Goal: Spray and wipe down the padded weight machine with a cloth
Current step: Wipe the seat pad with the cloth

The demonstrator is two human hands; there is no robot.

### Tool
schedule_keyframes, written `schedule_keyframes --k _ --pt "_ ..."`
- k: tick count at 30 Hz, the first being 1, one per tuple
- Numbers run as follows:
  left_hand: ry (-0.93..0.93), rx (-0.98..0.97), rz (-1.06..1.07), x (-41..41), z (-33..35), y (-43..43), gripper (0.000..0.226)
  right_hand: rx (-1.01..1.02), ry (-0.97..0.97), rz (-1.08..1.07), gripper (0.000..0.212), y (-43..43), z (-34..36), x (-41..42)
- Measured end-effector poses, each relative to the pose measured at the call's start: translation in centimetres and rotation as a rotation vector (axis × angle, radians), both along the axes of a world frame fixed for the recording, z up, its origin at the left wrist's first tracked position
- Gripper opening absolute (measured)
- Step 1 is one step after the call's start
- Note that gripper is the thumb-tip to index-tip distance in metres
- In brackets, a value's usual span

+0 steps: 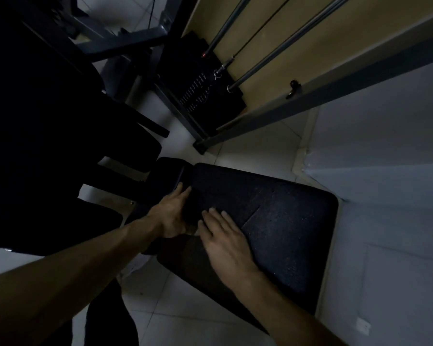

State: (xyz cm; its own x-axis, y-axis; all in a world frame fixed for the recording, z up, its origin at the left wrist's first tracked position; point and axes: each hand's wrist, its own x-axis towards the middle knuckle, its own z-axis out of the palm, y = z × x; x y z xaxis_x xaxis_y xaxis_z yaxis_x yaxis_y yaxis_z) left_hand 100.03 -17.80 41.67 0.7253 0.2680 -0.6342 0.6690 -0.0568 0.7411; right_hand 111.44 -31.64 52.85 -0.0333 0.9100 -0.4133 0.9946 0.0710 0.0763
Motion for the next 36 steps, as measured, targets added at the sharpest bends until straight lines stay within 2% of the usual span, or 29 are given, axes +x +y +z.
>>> schedule_keyframes --k 2,4,7,8,12,16,18,20,23,25,27,29,30,32,34,36 --pt "-0.012 -0.026 0.006 -0.1 -0.3 0.5 0.14 0.018 -0.049 -0.004 0.06 1.6 1.8 2.5" --pt "-0.017 -0.027 -0.002 -0.2 -0.3 0.4 0.137 0.105 -0.183 -0.146 0.068 4.3 2.6 5.9" --pt "-0.034 -0.022 0.002 -0.5 -0.3 -0.1 0.13 0.254 -0.274 -0.365 0.055 7.6 1.8 7.9" --pt "-0.035 -0.029 0.002 -0.5 -0.5 -0.2 0.13 0.241 -0.271 -0.382 0.054 7.8 1.1 7.0" --pt "-0.037 0.0 -0.014 -0.7 -1.9 -0.3 0.148 -0.029 -0.088 -0.178 0.069 4.7 -2.0 0.1" --pt "-0.057 0.027 -0.022 -0.6 -2.3 -0.5 0.138 -0.107 0.034 0.038 0.047 3.0 -1.6 0.4" --pt "-0.035 -0.005 -0.014 -0.6 -1.7 -0.2 0.137 -0.05 -0.03 0.014 0.051 5.1 -0.8 3.3" --pt "-0.03 -0.023 -0.02 -0.7 -1.3 0.0 0.137 0.112 -0.144 -0.131 0.048 7.6 -0.9 6.3" --pt "-0.054 0.06 -0.016 -1.2 -1.4 -0.4 0.136 0.176 -0.193 -0.312 0.054 9.2 -2.6 5.1" --pt "-0.038 0.137 -0.018 -1.8 -2.3 -1.0 0.141 0.042 -0.12 -0.27 0.062 7.6 -4.5 1.3" --pt "-0.044 0.159 -0.036 -2.5 -3.8 -1.3 0.143 -0.068 0.017 -0.162 0.061 5.2 -5.8 -1.9" --pt "-0.085 0.108 -0.056 -2.9 -4.8 -1.3 0.144 -0.137 0.117 -0.042 0.051 3.9 -5.9 -2.1" --pt "-0.092 0.054 -0.037 -2.9 -4.9 -1.2 0.147 -0.152 0.141 -0.001 0.054 4.2 -5.6 -1.3" --pt "-0.083 -0.011 -0.004 -2.7 -4.4 -1.2 0.148 -0.115 0.069 -0.005 0.064 6.1 -4.8 1.4" --pt "-0.083 -0.001 0.003 -2.6 -3.7 -1.1 0.147 0.054 -0.042 -0.092 0.056 9.2 -5.2 4.1" --pt "-0.098 0.016 0.013 -2.8 -3.7 -1.1 0.146 0.11 -0.115 -0.229 0.047 11.9 -6.3 4.9"
